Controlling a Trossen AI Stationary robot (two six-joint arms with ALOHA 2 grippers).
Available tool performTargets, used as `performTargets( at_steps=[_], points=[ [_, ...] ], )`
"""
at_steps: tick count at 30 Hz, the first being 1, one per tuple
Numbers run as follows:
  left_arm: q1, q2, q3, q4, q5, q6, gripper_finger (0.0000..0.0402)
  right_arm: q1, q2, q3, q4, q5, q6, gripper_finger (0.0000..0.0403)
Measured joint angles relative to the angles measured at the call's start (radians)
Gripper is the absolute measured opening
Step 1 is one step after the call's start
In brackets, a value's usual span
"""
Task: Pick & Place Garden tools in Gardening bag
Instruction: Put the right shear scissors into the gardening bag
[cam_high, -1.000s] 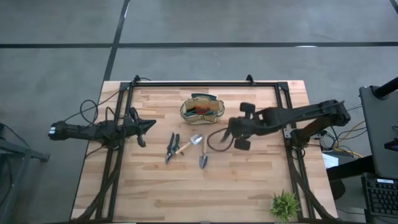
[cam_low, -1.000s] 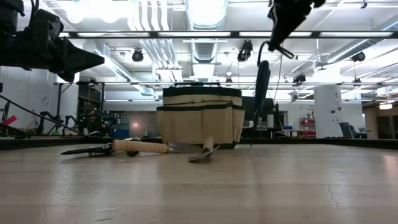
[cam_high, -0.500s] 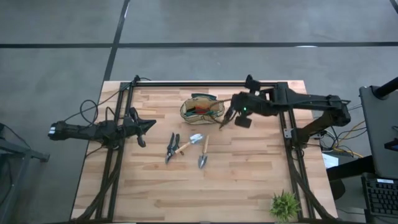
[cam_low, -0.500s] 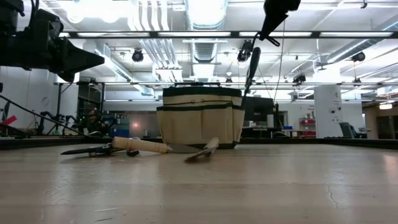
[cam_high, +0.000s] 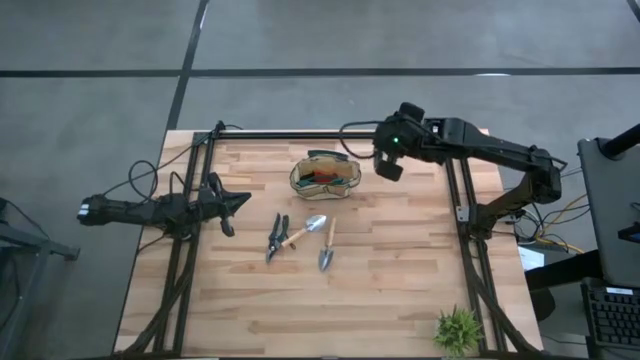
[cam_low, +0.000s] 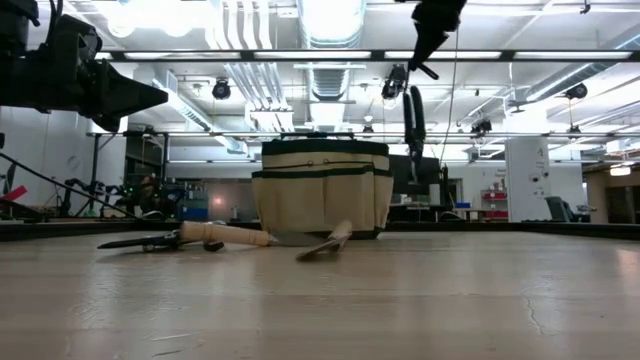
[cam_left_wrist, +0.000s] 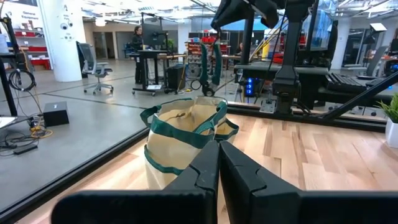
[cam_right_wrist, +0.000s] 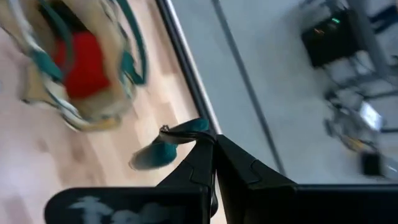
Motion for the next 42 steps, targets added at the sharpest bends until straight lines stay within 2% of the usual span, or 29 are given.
performTargets(
  at_steps=[3, 11, 25, 37, 42],
  points=[
    [0.000, 0.000, 0.000, 0.000, 0.000, 0.000, 0.0018, -0.002, 0.000, 0.000, 0.063, -0.054, -0.012, 0.0008],
    [0.000, 0.000, 0.000, 0.000, 0.000, 0.000, 0.0017, -0.005, 0.000, 0.002, 0.168, -0.079, -0.031, 0.0008],
    [0.000, 0.000, 0.000, 0.000, 0.000, 0.000, 0.0018, -0.011, 0.000, 0.022, 0.107, -0.073, -0.052, 0.0008],
    [0.000, 0.000, 0.000, 0.000, 0.000, 0.000, 0.0018, -0.103, 0.001, 0.022, -0.002, -0.027, 0.047, 0.0008],
    [0.000, 0.000, 0.000, 0.000, 0.000, 0.000, 0.0016, -0.127, 0.002, 0.022, 0.033, -0.092, 0.053, 0.0008]
  ],
)
